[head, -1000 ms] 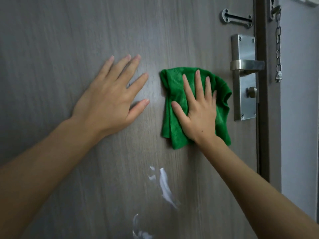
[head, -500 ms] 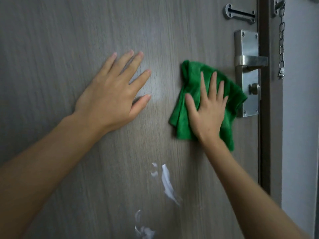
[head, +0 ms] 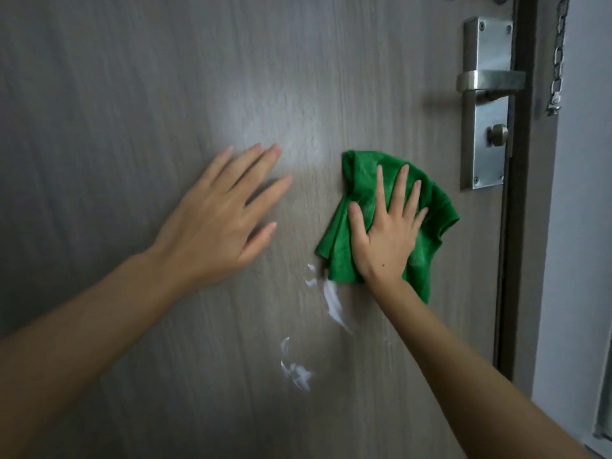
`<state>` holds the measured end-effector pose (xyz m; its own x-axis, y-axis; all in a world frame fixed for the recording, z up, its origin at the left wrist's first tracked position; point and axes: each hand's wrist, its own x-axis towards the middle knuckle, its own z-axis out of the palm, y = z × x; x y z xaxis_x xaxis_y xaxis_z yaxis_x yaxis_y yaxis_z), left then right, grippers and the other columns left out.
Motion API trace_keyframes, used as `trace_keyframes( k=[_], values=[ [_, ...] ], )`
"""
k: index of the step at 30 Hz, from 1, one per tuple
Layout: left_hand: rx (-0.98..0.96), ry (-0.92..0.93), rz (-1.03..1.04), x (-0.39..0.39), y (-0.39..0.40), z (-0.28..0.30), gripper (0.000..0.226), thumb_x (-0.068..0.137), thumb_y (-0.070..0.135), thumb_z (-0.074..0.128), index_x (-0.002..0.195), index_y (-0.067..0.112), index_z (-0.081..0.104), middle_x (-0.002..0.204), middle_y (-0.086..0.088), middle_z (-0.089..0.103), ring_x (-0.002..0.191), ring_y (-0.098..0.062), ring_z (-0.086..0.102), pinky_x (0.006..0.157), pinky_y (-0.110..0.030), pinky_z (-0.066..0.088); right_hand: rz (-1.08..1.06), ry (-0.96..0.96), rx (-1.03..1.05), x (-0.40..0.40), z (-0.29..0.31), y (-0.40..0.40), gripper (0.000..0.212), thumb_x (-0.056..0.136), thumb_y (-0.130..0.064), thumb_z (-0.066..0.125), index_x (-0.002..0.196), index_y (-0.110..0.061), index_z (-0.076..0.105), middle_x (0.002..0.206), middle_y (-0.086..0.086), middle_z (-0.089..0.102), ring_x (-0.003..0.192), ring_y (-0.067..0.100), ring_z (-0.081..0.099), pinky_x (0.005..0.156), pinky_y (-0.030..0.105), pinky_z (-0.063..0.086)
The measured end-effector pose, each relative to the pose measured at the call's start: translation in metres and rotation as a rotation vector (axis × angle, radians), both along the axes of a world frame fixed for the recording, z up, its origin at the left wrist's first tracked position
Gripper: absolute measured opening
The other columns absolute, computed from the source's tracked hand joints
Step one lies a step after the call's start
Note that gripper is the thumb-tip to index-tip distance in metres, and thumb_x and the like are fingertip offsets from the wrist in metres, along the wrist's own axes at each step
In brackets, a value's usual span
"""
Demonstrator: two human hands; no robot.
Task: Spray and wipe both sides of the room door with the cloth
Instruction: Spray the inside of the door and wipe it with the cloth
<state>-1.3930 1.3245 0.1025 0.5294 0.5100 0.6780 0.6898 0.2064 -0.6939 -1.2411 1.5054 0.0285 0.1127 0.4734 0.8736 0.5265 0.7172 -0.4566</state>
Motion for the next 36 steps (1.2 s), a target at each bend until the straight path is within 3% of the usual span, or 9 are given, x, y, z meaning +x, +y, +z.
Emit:
trace_keyframes(
  k=[4,8,14,19,23,31,36],
  values=[
    [0.021,-0.011,-0.011,-0.011,-0.001,-0.007,0.066,0.102,0.047,0.025,0.147,-0.001,0.025,0.154,-0.026,0.025,0.143,-0.039,0.024,0.119,-0.048,0.012,-0.021,0.05,-0.018,-0.017,0.043,-0.012,0.068,0.091,-0.061,0.017,0.152,-0.033,0.014,0.161,0.006,0.005,0.147,0.033,0.003,0.115,0.058,0.004],
    [0.088,-0.015,-0.069,-0.011,0.004,-0.002,0.067,0.101,0.048,0.027,0.148,-0.001,0.022,0.153,-0.028,0.023,0.143,-0.039,0.021,0.118,-0.05,0.01,-0.017,0.019,0.09,-0.021,0.037,-0.015,0.065,0.093,-0.058,0.023,0.152,-0.031,0.02,0.161,0.007,0.011,0.147,0.035,0.006,0.114,0.059,0.007],
    [0.08,-0.013,0.055,-0.013,0.005,-0.002,0.068,0.101,0.05,0.025,0.147,-0.001,0.028,0.154,-0.029,0.021,0.143,-0.043,0.022,0.117,-0.055,0.011,0.039,-0.187,0.275,-0.036,-0.069,-0.041,0.061,0.095,-0.056,0.031,0.15,-0.032,0.019,0.159,0.008,0.01,0.146,0.038,0.006,0.112,0.058,0.011],
    [0.071,0.002,0.133,-0.014,0.008,-0.003,0.065,0.102,0.048,0.026,0.145,0.002,0.037,0.153,-0.029,0.024,0.142,-0.044,0.024,0.116,-0.056,0.01,0.096,-0.427,0.463,-0.027,-0.14,-0.038,0.057,0.095,-0.059,0.032,0.147,-0.037,0.023,0.161,0.004,0.008,0.147,0.035,0.004,0.1,0.056,0.03],
    [0.08,-0.002,0.143,-0.013,0.007,-0.003,0.064,0.102,0.048,0.025,0.146,0.003,0.035,0.154,-0.029,0.024,0.142,-0.044,0.024,0.116,-0.055,0.01,0.095,-0.436,0.492,-0.023,-0.124,-0.033,0.061,0.092,-0.063,0.036,0.146,-0.039,0.027,0.155,0.009,0.022,0.146,0.035,0.007,0.103,0.057,0.027],
    [0.07,-0.015,0.111,-0.012,0.007,-0.003,0.064,0.102,0.049,0.024,0.146,0.004,0.035,0.155,-0.028,0.022,0.143,-0.042,0.021,0.117,-0.055,0.01,0.038,-0.211,0.32,-0.037,-0.022,-0.046,0.063,0.091,-0.061,0.038,0.147,-0.033,0.027,0.158,0.011,0.021,0.146,0.038,0.011,0.11,0.061,0.016],
    [0.059,-0.003,0.124,-0.013,0.006,-0.002,0.065,0.102,0.05,0.019,0.146,0.003,0.033,0.155,-0.028,0.021,0.144,-0.042,0.02,0.117,-0.055,0.008,0.013,-0.161,0.299,-0.042,-0.029,-0.048,0.061,0.094,-0.057,0.038,0.148,-0.031,0.028,0.157,0.012,0.023,0.146,0.037,0.013,0.11,0.06,0.019]
  ],
)
